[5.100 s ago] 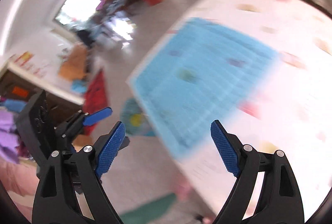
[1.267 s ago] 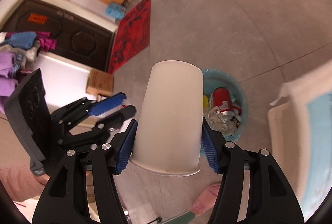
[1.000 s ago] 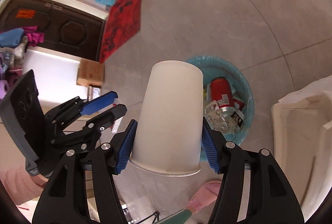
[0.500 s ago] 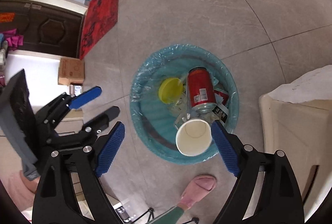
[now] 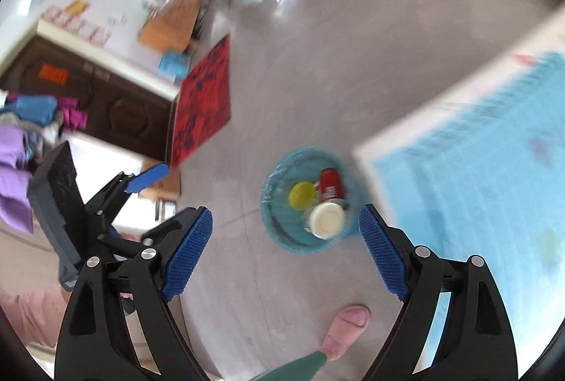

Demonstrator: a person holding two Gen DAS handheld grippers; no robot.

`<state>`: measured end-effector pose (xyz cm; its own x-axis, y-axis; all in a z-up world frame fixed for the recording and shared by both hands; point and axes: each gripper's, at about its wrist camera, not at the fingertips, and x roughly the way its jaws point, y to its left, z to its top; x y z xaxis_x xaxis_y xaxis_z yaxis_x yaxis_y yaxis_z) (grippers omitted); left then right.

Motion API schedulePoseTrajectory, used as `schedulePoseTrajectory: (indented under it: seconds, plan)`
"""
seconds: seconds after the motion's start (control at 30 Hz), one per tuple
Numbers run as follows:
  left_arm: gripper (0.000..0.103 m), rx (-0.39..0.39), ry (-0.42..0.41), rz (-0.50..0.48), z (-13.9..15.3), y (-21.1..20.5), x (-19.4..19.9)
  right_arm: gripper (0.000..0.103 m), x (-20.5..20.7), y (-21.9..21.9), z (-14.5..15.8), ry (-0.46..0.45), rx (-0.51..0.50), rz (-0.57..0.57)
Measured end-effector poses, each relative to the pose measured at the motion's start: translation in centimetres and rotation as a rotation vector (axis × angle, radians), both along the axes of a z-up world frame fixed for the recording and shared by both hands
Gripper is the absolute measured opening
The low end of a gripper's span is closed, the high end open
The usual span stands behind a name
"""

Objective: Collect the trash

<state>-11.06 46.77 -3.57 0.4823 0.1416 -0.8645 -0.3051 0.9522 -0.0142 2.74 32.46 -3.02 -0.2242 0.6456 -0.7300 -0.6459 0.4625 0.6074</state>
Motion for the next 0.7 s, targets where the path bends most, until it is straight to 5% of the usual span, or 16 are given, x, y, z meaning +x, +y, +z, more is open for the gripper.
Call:
schedulePoseTrajectory:
  seconds: [0.43, 0.7]
  plan:
    - [0.096, -0.049, -0.142, -0.484, 15.5, -30.9, 7.8, 0.085, -1.1, -38.0, 16.5, -0.156, 0.012, -0.531]
    - [0.096, -0.098, -0.143, -0.689, 20.0, -46.3, 8.8, 0.085, -6.9, -54.6, 19.0, -0.17, -0.075, -0.873]
